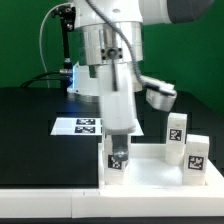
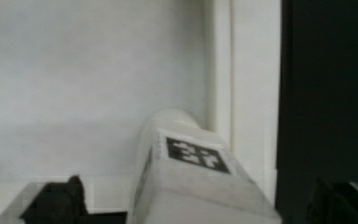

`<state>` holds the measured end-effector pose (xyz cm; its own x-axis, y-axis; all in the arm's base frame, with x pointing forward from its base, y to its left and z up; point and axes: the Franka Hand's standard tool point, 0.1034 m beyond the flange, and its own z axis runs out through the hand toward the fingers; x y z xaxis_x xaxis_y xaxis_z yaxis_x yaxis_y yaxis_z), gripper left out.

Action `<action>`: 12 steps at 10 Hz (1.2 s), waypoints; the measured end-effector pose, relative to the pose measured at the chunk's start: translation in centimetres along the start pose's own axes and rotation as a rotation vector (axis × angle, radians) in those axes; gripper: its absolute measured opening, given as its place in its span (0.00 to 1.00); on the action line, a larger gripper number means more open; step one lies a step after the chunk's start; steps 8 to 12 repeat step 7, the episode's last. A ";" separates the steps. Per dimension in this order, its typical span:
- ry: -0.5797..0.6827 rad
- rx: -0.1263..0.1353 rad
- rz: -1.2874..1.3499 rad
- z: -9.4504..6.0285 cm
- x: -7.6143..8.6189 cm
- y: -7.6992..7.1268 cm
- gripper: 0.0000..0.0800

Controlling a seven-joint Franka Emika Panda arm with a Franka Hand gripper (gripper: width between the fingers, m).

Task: Assemble square table

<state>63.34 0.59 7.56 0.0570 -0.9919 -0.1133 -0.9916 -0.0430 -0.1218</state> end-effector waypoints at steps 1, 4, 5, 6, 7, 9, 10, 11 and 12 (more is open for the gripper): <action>0.004 0.004 0.001 0.1 0.1 0.0 0.81; -0.027 0.015 -0.008 -3.0 0.1 -0.9 0.81; -0.034 0.027 -0.008 -4.1 0.0 -1.2 0.81; -0.033 0.024 -0.008 -3.9 0.0 -1.1 0.81; -0.033 0.020 -0.008 -3.7 0.0 -1.0 0.81; -0.033 0.020 -0.008 -3.7 0.0 -1.0 0.81; -0.033 0.020 -0.008 -3.7 0.0 -1.0 0.81; -0.033 0.020 -0.008 -3.7 0.0 -1.0 0.81; -0.033 0.020 -0.008 -3.7 0.0 -1.0 0.81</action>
Offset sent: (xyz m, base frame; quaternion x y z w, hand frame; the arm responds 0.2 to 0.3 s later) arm 0.0044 0.0019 0.0641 0.0020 -0.0625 -0.0060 0.9980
